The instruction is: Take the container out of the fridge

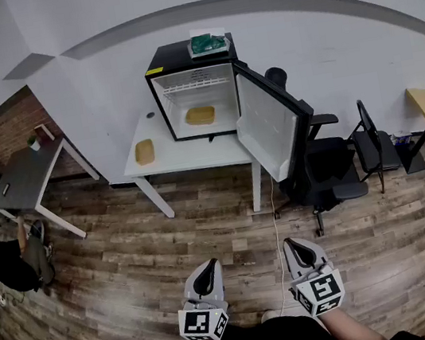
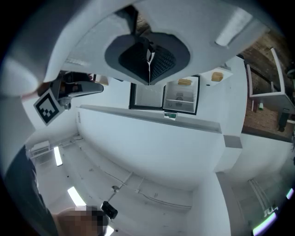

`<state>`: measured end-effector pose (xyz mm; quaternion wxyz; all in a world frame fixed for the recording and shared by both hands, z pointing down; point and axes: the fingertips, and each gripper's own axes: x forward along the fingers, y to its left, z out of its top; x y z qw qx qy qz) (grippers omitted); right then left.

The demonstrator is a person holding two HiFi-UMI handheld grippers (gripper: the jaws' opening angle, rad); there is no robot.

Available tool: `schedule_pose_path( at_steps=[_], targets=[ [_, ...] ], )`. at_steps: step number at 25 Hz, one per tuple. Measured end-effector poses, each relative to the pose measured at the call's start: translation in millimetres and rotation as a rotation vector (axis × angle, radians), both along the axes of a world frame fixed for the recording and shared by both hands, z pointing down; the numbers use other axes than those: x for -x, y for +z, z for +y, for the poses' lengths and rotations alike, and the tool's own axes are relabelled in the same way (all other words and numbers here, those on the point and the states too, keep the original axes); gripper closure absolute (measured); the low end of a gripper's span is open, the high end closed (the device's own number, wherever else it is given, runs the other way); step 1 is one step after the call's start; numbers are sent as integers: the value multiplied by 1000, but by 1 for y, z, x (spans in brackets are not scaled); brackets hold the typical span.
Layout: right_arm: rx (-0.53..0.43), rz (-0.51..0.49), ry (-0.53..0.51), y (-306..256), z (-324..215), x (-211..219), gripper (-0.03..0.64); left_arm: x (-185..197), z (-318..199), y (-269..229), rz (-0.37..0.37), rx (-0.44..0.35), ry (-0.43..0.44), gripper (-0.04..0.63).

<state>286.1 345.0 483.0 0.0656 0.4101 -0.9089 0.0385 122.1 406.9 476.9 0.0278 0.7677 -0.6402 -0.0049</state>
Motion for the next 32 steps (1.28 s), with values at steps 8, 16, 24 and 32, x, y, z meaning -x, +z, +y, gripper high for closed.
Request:
schedule_pose_path(
  at_steps=[8,16,24,32],
  targets=[
    [18,-5,-20,14,-3,-11,617,-13,-3,-1,-12,-12,-23,580],
    [49,6,-65,29,-11,9,617,4,-17,9,-14,10,-44,578],
    [53,32,-76,35,-45,43,617,33,-57,17,-10,11,-33,580],
    [58,79,-89,39,-109,89,617,83,-116,20,13,13,-35,578]
  ],
)
